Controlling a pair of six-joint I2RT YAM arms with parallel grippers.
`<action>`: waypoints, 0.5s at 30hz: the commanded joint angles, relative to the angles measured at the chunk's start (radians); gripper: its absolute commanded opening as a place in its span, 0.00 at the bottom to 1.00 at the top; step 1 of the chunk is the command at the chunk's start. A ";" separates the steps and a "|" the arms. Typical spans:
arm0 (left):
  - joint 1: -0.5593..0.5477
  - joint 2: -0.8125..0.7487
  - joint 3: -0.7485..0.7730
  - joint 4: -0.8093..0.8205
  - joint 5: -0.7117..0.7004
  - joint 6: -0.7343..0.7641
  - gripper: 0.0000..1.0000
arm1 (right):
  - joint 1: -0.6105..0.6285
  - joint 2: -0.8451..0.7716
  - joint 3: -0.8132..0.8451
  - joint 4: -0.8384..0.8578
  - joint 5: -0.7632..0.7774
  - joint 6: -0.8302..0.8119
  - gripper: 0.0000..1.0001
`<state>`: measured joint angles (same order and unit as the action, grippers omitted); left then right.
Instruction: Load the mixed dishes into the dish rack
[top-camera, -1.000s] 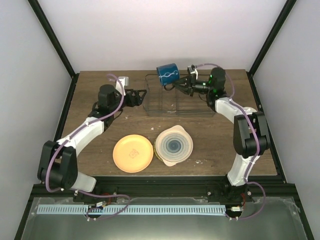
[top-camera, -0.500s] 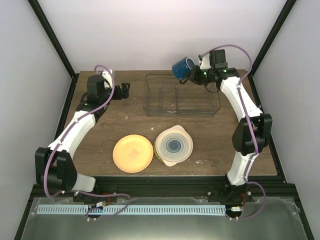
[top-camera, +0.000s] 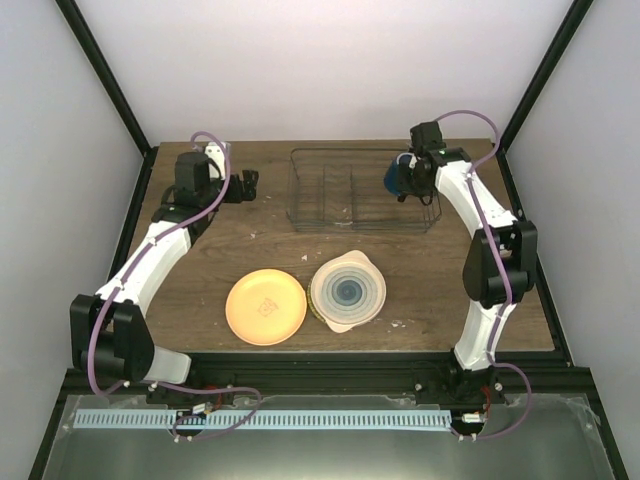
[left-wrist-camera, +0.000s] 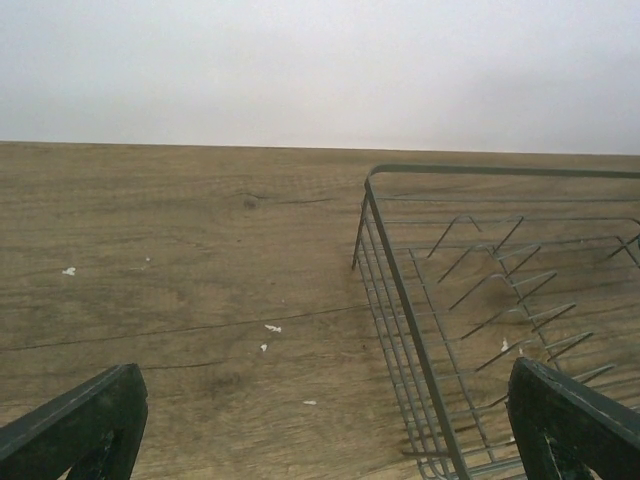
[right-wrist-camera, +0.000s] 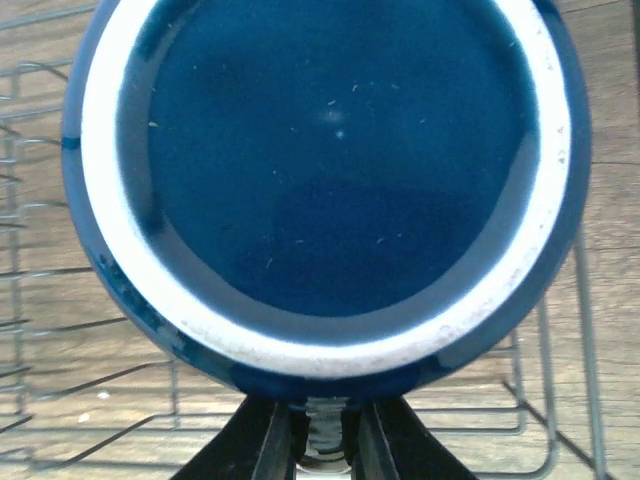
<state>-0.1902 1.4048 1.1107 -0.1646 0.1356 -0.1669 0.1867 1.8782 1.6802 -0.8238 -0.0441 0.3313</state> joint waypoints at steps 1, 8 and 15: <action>0.003 0.010 0.016 -0.010 -0.007 0.018 1.00 | 0.000 0.036 0.047 0.043 0.147 -0.061 0.01; 0.005 0.008 0.005 -0.013 -0.011 0.023 1.00 | 0.000 0.088 0.065 0.051 0.170 -0.088 0.01; 0.005 0.022 0.009 -0.015 -0.013 0.018 1.00 | 0.000 0.141 0.095 0.069 0.193 -0.120 0.01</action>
<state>-0.1894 1.4067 1.1107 -0.1711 0.1322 -0.1551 0.1867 2.0075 1.6905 -0.8177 0.1032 0.2424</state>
